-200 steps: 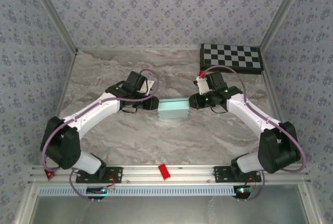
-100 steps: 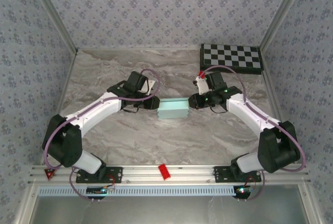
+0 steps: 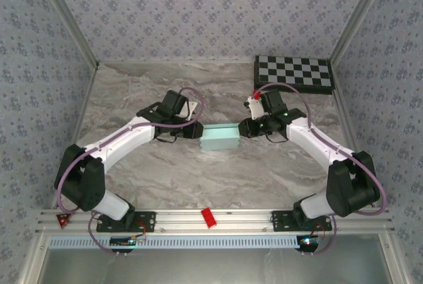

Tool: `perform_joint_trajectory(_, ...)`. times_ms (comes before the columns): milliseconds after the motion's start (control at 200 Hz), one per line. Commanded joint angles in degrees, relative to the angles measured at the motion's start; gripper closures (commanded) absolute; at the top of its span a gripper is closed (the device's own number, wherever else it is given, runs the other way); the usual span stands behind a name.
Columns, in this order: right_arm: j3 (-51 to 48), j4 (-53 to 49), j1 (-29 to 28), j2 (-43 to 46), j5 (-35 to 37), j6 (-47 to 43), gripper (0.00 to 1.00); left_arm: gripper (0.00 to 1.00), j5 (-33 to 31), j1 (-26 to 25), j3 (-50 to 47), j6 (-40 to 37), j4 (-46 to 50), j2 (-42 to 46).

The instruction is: Fold the paper box

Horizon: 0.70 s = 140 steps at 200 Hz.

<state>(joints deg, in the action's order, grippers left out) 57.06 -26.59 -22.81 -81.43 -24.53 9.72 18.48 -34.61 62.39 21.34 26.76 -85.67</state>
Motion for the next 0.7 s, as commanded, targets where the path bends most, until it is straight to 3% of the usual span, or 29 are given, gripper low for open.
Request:
perform_joint_trajectory(0, 2.18, 0.02, -0.54, -0.71, -2.35, 0.92, 0.83, 0.77, 1.47, -0.37, 0.17, 0.63, -0.86, -0.83)
perform_joint_trajectory(695, 3.78, -1.46, -1.1, -2.79, -3.27, 1.1, 0.83, 0.78, 1.21, -0.46, 0.55, 0.45, -0.4, -1.92)
